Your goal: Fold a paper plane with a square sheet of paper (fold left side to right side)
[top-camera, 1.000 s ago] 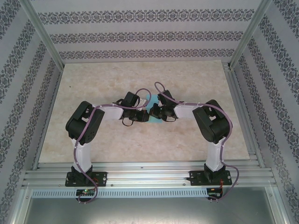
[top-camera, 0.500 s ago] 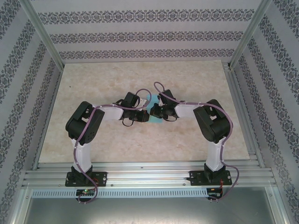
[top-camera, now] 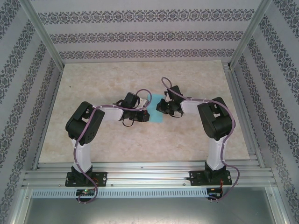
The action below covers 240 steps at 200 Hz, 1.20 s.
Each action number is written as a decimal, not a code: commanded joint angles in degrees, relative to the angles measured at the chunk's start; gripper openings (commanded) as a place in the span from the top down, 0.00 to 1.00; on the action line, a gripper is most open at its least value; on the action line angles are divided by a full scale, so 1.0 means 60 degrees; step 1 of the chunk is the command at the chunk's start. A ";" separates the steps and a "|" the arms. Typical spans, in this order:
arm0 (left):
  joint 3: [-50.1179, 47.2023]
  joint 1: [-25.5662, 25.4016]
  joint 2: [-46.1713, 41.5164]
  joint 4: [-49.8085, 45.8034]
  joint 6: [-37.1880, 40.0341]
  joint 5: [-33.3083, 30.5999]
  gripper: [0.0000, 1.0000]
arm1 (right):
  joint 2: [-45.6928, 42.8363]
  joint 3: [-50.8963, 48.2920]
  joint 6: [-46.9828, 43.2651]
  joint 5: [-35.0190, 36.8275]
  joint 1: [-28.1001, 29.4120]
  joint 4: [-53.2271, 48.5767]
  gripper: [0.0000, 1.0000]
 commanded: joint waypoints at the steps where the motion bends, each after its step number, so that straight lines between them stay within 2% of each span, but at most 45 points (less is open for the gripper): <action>1: -0.0572 -0.0052 0.0449 -0.1403 0.0259 -0.0977 0.93 | 0.0377 0.0101 -0.0413 0.1257 -0.0707 -0.0367 0.92; 39: -0.0577 -0.0051 0.0413 -0.1359 0.0212 -0.0905 0.93 | 0.0429 0.0343 -0.0580 0.1134 -0.1089 -0.0521 0.91; 69: -0.0459 -0.0042 0.0065 -0.1278 0.0061 -0.0463 0.90 | -0.0331 0.0390 -0.0778 0.1052 -0.1245 -0.0784 0.90; 103: 0.0063 0.0057 -0.1070 -0.1320 -0.0179 0.0290 0.79 | -0.1814 -0.0194 -0.1048 0.0824 -0.1399 -0.0890 0.77; 149: 0.0285 0.0884 -0.2551 -0.1291 -0.0593 0.0878 0.66 | -0.3155 -0.2019 -0.0305 -0.0928 -0.1440 0.0628 0.64; 169: -0.0202 0.1176 -0.3130 -0.1011 -0.0817 0.0644 0.63 | -0.3094 -0.2574 0.0436 -0.1497 -0.1279 0.1543 0.61; 200: -0.1313 0.1289 -0.3995 -0.0218 -0.1180 -0.0067 0.51 | -0.2543 -0.2629 0.1129 -0.1466 -0.0785 0.2041 0.59; 240: -0.0654 0.1297 -0.2619 -0.0263 -0.0999 0.0640 0.51 | -0.2187 -0.2325 0.1326 -0.1014 -0.0542 0.1928 0.58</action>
